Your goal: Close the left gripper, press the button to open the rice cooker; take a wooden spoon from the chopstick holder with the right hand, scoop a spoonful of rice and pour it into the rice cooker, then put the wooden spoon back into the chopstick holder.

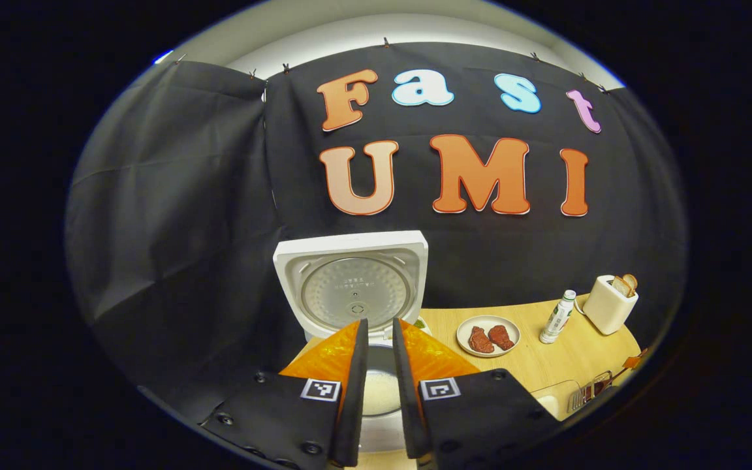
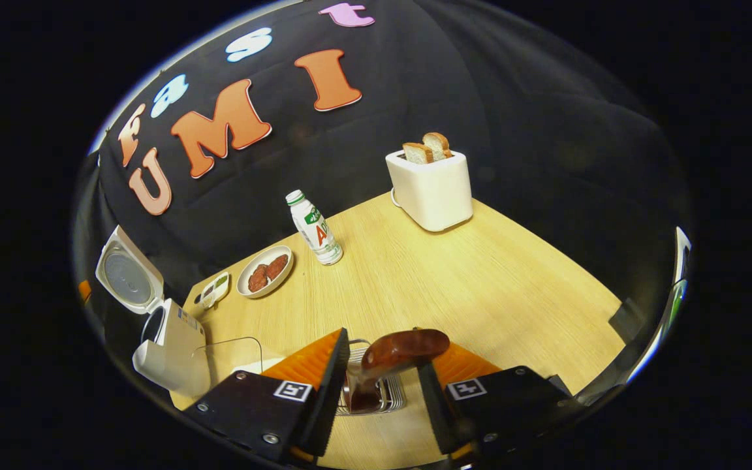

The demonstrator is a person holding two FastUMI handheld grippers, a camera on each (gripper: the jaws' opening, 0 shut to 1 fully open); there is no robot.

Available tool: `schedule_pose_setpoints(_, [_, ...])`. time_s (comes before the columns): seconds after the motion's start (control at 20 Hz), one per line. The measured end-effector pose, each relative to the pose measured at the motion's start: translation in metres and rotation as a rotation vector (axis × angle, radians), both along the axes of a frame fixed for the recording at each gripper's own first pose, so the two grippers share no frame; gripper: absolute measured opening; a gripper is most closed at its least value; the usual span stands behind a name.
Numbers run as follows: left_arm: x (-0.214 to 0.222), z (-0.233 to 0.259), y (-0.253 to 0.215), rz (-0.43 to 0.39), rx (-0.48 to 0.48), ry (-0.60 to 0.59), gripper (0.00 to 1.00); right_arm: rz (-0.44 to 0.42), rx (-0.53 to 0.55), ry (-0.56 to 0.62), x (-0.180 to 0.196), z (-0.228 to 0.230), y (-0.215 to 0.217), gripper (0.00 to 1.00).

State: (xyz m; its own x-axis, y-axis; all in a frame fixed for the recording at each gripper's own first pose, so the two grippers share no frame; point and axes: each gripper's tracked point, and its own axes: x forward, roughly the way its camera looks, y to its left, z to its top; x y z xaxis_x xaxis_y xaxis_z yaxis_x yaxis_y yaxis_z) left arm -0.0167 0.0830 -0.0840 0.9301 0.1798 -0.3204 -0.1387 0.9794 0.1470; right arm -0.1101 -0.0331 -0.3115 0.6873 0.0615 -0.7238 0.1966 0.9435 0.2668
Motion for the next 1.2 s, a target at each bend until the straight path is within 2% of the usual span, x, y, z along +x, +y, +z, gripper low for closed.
schedule_pose_setpoints(0.1, [0.0,0.004,0.002,0.011,0.015,-0.005,0.31,-0.019,0.039,0.013,0.0,-0.006,0.004,0.45])
schedule_pose_setpoints(0.3, [0.001,0.005,-0.001,0.017,0.028,-0.008,0.3,-0.099,0.159,0.044,0.001,-0.01,0.012,0.24])
schedule_pose_setpoints(0.4, [0.001,0.002,-0.005,0.012,0.014,-0.002,0.3,-0.115,0.165,0.029,0.001,-0.01,0.013,0.2])
schedule_pose_setpoints(0.65, [0.006,-0.007,-0.005,0.006,-0.031,0.004,0.31,-0.09,0.139,0.033,-0.002,-0.005,0.017,0.16])
schedule_pose_setpoints(0.7, [0.006,-0.006,-0.003,0.007,-0.035,0.004,0.27,-0.091,0.129,0.037,-0.001,-0.005,0.017,0.14])
schedule_pose_setpoints(0.75, [0.006,-0.007,-0.002,0.007,-0.039,0.002,0.31,-0.088,0.121,0.043,-0.002,-0.005,0.018,0.13])
schedule_pose_setpoints(0.8, [0.005,-0.007,-0.001,0.006,-0.047,-0.003,0.31,-0.08,0.117,0.042,-0.002,-0.004,0.019,0.13])
schedule_pose_setpoints(0.85, [0.006,-0.007,-0.002,0.005,-0.053,-0.004,0.27,-0.076,0.115,0.039,-0.002,-0.001,0.02,0.13])
schedule_pose_setpoints(0.9, [0.003,-0.01,0.001,0.004,-0.057,-0.004,0.31,-0.066,0.114,0.04,-0.004,0.001,0.022,0.13])
schedule_pose_setpoints(1.15, [0.001,-0.019,0.008,-0.005,-0.06,0.004,0.31,-0.053,0.087,0.012,0.015,0.017,0.027,0.13])
schedule_pose_setpoints(1.2, [-0.001,-0.018,0.011,-0.005,-0.063,0.001,0.27,-0.056,0.081,0.01,0.02,0.02,0.028,0.13])
